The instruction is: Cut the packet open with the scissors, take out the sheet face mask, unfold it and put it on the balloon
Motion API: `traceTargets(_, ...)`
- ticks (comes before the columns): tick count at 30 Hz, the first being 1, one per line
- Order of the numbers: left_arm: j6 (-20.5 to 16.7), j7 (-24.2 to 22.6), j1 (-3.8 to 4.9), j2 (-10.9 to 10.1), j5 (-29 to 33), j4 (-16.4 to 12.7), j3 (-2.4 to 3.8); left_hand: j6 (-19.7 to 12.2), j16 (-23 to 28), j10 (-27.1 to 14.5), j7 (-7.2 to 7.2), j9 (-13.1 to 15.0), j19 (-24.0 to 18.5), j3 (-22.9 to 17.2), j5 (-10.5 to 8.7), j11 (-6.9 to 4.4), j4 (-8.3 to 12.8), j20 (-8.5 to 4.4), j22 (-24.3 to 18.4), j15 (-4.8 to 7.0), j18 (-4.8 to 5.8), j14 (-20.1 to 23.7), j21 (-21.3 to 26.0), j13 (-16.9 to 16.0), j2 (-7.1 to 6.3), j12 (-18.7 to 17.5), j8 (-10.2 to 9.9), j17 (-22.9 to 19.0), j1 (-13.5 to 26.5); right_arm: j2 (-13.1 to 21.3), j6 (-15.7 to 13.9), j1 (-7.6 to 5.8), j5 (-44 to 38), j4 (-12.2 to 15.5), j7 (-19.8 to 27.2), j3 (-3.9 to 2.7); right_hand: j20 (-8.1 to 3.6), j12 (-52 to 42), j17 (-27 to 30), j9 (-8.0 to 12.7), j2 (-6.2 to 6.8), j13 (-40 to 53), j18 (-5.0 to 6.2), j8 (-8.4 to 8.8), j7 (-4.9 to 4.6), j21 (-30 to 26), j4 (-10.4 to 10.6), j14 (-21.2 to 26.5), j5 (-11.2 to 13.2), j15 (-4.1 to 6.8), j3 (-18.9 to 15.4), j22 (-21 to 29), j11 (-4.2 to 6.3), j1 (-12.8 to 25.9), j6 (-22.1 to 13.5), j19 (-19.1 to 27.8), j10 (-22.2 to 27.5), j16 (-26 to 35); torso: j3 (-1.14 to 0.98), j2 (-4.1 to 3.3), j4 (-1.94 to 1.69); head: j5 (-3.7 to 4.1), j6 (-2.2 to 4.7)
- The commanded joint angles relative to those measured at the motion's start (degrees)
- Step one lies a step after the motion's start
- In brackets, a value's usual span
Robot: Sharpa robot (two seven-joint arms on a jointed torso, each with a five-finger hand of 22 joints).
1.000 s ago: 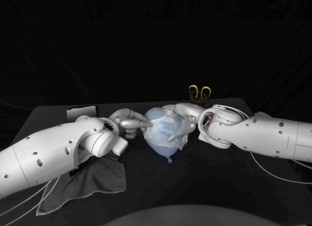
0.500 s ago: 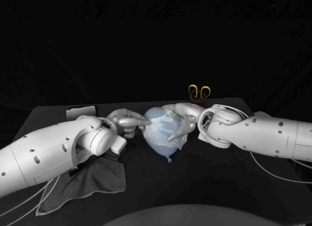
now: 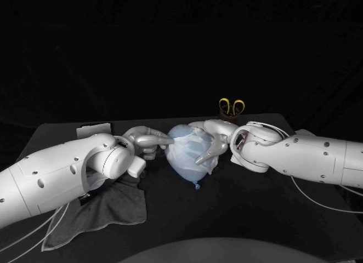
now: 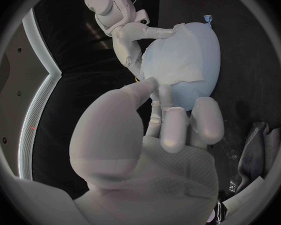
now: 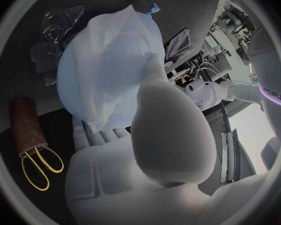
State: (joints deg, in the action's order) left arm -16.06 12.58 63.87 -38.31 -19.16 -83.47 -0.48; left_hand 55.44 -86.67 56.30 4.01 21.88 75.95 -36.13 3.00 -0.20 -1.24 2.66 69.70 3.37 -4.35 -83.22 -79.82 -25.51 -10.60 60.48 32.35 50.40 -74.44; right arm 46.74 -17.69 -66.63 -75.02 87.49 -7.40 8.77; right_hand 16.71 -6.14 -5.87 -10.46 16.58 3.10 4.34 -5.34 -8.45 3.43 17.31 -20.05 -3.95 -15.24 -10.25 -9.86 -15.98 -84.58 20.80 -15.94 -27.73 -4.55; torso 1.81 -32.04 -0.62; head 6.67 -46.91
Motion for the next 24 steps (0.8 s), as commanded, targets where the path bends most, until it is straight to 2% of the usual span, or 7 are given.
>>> traceTargets(1, 0.98, -0.47, 0.28, 0.20, 1.53, 0.14, 0.24, 0.16, -0.33, -0.36, -0.07, 0.15, -0.43, -0.18, -0.17, 0.03, 0.08, -0.01, -0.07, 0.28, -0.49, 0.05, 0.25, -0.02, 0.53, 0.26, 0.05, 0.13, -0.20, -0.10, 3.57, 0.76, -0.56, -0.06, -1.08, 0.61, 0.04, -0.20, 0.04, -0.05, -0.58, 0.06, 0.67, -0.26, -8.76, 0.16, 0.01, 0.04, -0.10, -0.09, 0.25, -0.01, 0.09, -0.03, 0.44, -0.47, -0.35, 0.09, 0.01, 0.00, -0.02, -0.08, 0.00)
traceTargets(6, 1.14, -0.77, 0.44, 0.48, 1.96, 0.33, 0.40, -0.45, -0.34, -0.44, 0.77, 0.52, -0.40, -2.27, -0.18, 0.50, 1.03, 0.02, -0.02, -0.06, -0.47, 0.22, 0.25, 0.28, 1.75, -0.13, 0.09, -0.63, -1.34, -0.10, 3.52, 0.78, -0.56, -0.06, -1.09, 0.61, 0.04, -0.22, 0.09, -0.10, -0.62, 0.06, 0.66, -0.34, -8.75, 0.15, 0.00, 0.10, -0.12, -0.10, 0.39, 0.02, 0.09, -0.15, 0.65, -0.49, -0.37, 0.14, 0.00, -0.01, 0.04, -0.18, 0.02)
traceTargets(8, 1.08, -0.91, 0.47, 0.59, 2.36, 0.42, 0.43, -0.57, -0.36, -0.40, 0.84, 0.62, -0.47, -2.45, -0.19, 0.59, 1.06, 0.05, -0.11, -0.13, -0.49, 0.22, 0.31, 0.32, 1.83, -0.16, 0.14, -0.59, -1.28, -0.09, 3.52, 0.78, -0.56, -0.05, -1.10, 0.61, 0.04, -0.22, 0.09, -0.10, -0.62, 0.06, 0.66, -0.34, -8.75, 0.15, 0.00, 0.10, -0.12, -0.10, 0.39, 0.02, 0.09, -0.15, 0.65, -0.49, -0.37, 0.14, -0.01, -0.02, 0.04, -0.15, -0.02)
traceTargets(24, 0.45, -1.18, 1.05, 0.29, 4.96, 0.97, 1.09, -0.75, -0.44, -0.57, 1.03, 1.00, -0.66, -2.80, -0.18, 0.82, 1.62, 0.21, -0.35, -0.36, -0.54, 0.17, 0.45, 0.42, 1.21, -0.29, 0.41, -0.09, -1.11, -0.11, 3.55, 0.88, -0.62, -0.10, -1.18, 0.62, 0.04, -0.21, 0.11, -0.10, -0.61, 0.05, 0.67, -0.35, -8.75, 0.17, 0.00, 0.12, -0.12, -0.10, 0.47, -0.01, 0.09, -0.23, 0.67, -0.58, -0.31, 0.16, 0.01, 0.01, -0.04, -0.01, -0.04)
